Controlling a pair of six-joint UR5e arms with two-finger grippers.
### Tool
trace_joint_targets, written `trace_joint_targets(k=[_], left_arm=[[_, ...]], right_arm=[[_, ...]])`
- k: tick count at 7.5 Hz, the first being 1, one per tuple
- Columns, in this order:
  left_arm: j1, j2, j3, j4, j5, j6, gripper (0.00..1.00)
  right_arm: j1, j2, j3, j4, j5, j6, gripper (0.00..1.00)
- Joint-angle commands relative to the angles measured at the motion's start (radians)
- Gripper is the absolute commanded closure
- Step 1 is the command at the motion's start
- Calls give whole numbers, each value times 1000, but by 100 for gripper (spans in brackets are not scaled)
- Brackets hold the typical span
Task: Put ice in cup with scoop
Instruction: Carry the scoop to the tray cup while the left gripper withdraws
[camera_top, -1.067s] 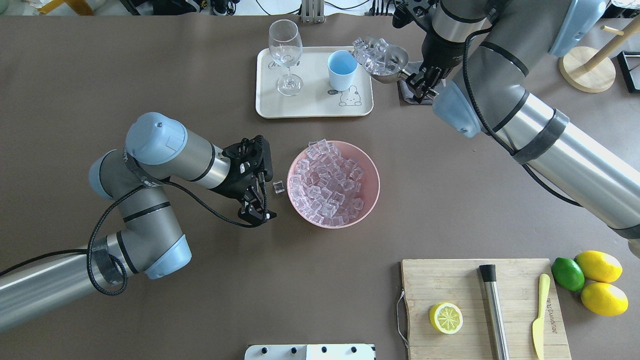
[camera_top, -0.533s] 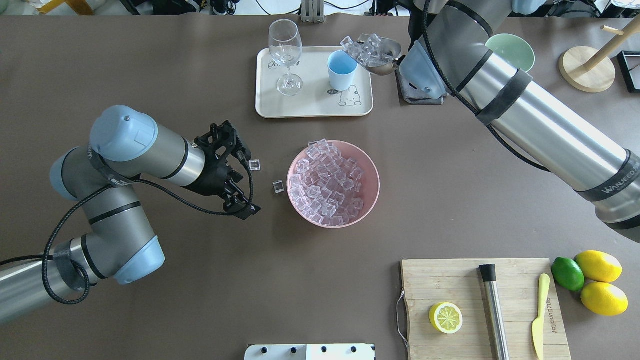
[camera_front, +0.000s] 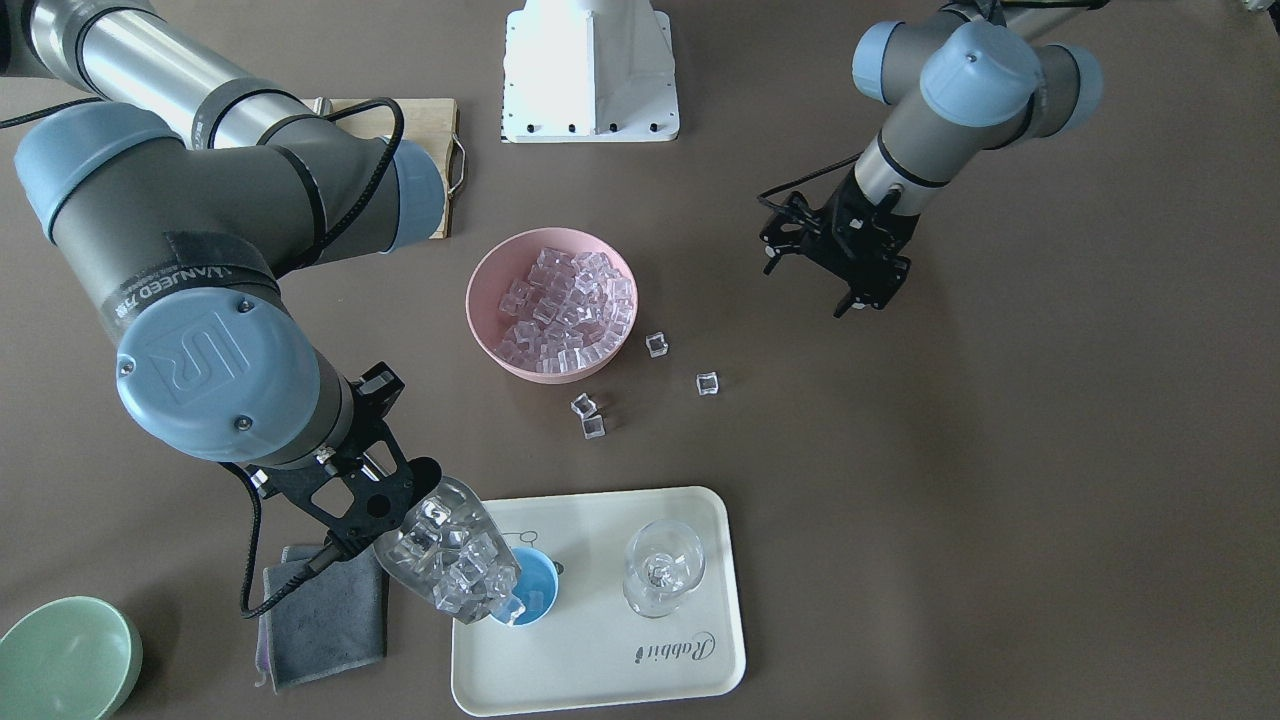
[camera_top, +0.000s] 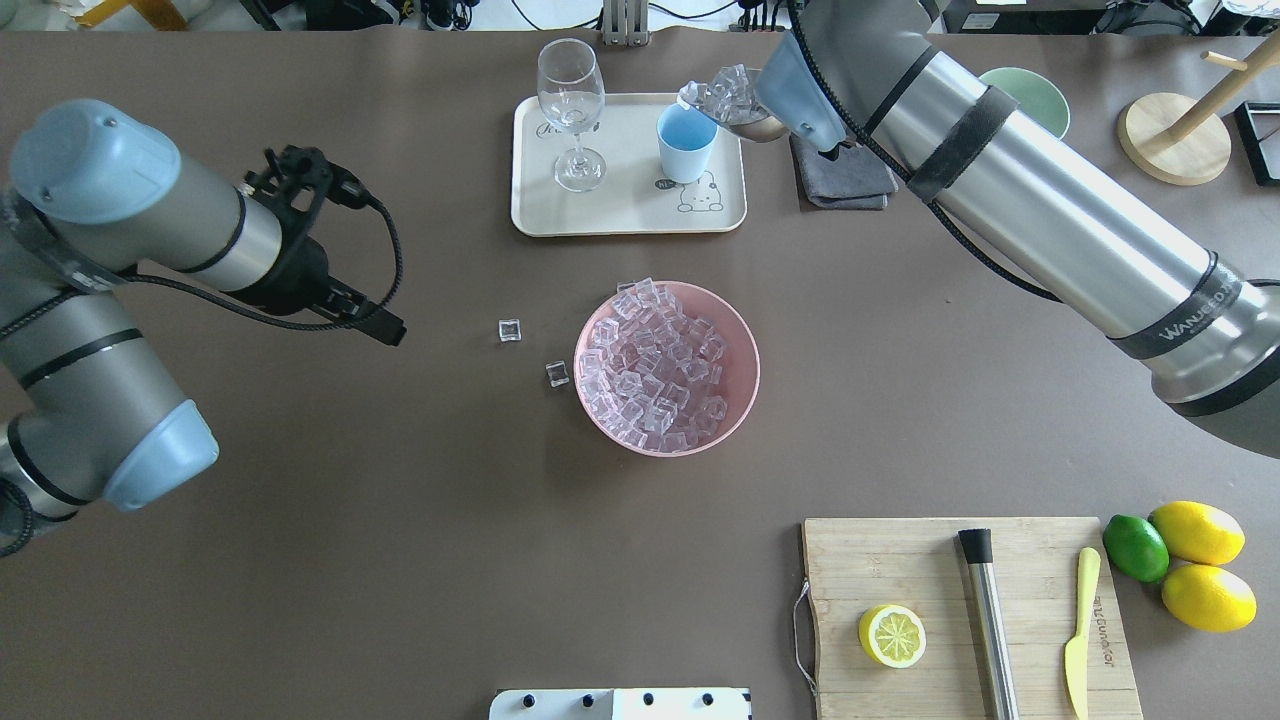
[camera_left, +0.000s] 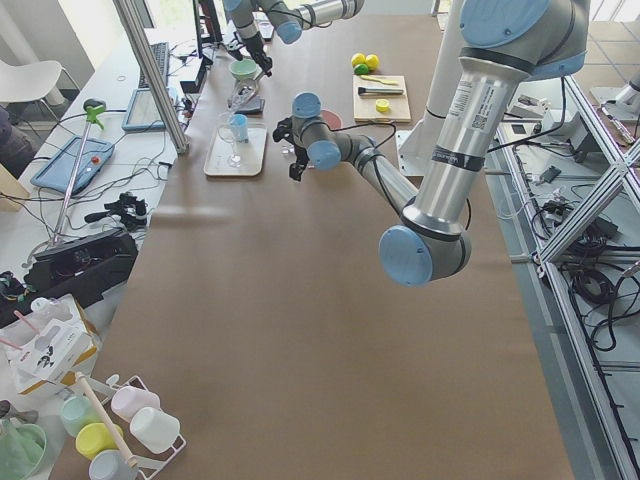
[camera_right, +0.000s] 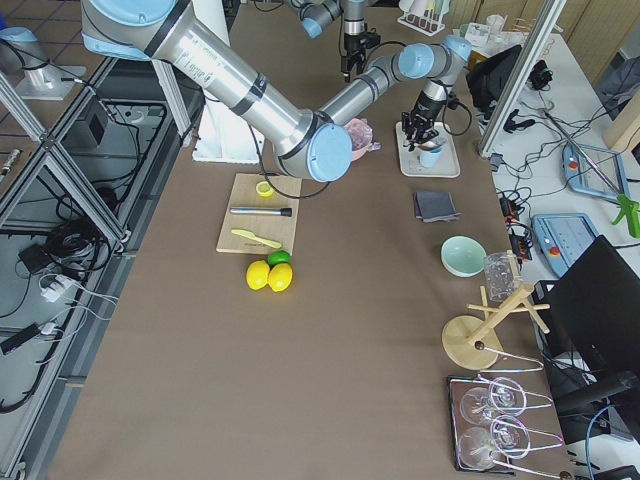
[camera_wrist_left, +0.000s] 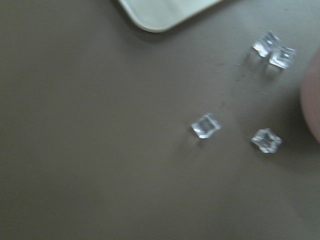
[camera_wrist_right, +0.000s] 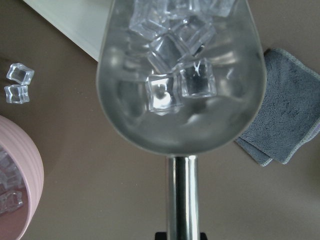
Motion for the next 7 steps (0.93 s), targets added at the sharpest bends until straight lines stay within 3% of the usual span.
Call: trace_joint_targets(k=[1, 2, 3, 7], left_arm=[[-251, 61, -22, 138, 4, 4, 1], [-324, 49, -24, 306, 3, 81, 1], [-373, 58, -27, 349, 0, 190, 1], [-629, 216, -19, 391, 0, 465, 1]], right_arm=[[-2, 11, -1, -43, -18, -32, 100], [-4, 9, 5, -56, -26, -35, 100], [-4, 11, 6, -65, -28, -37, 100], [-8, 28, 3, -103, -86, -41, 100]])
